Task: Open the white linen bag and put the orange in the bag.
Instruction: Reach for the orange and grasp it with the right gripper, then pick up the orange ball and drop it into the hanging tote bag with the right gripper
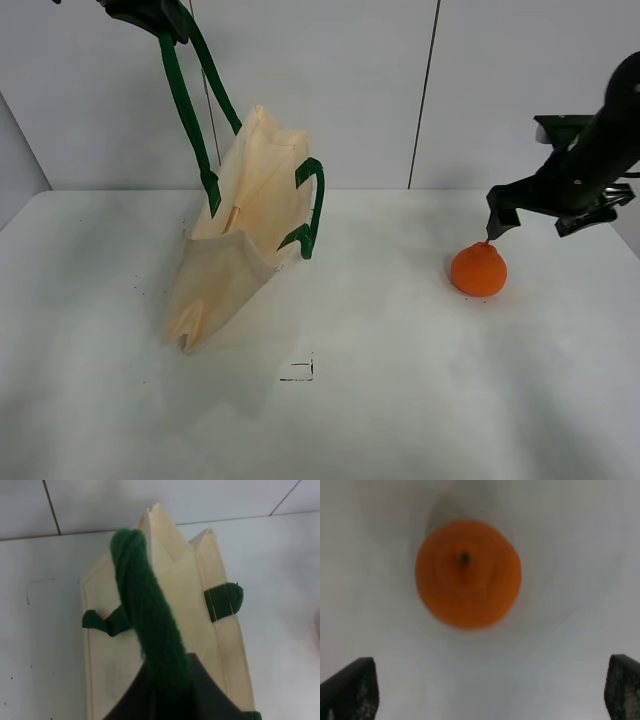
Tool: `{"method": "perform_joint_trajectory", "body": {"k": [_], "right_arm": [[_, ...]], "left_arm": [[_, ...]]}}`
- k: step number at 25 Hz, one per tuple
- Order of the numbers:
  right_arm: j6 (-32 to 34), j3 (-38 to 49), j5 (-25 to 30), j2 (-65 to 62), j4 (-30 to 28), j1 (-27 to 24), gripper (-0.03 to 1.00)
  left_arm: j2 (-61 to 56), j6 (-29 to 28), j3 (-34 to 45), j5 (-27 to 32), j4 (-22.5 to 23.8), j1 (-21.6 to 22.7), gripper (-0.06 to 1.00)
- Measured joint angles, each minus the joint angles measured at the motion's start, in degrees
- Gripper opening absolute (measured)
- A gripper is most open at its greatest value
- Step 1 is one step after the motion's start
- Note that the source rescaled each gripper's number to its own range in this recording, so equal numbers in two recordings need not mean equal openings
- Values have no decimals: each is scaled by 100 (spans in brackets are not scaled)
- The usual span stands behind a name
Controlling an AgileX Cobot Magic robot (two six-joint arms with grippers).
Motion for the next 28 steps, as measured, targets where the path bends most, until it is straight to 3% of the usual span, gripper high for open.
{"method": "perform_joint_trajectory", "body": {"k": [9,11,12,14,16,17,18,23,28], "right_arm": [[-55,-620,-408,1832,178,0,100],[-160,-620,-457,1961,270,0,95],[-181,-620,-462,1975,289,0,86],[-198,-658,-438,1975,319,0,59],[-198,-789,-286,1975,325,0,18],[-198,-881,-183,1968,325,0,4],[-198,-966,-53,1956,343,0,0],[-320,-1723,727,1715,825,18,0],[-460,-2734,1351,1181,2044,121,0]], "left_arm": [[0,0,0,0,-2,0,0],[0,0,0,0,-2,0,0],[0,0,0,0,-2,0,0],[0,0,0,0,-2,0,0],[0,0,0,0,-2,0,0],[0,0,0,0,-2,0,0],[0,0,0,0,-2,0,0],[0,0,0,0,-2,0,0],[0,0,0,0,-2,0,0]]}}
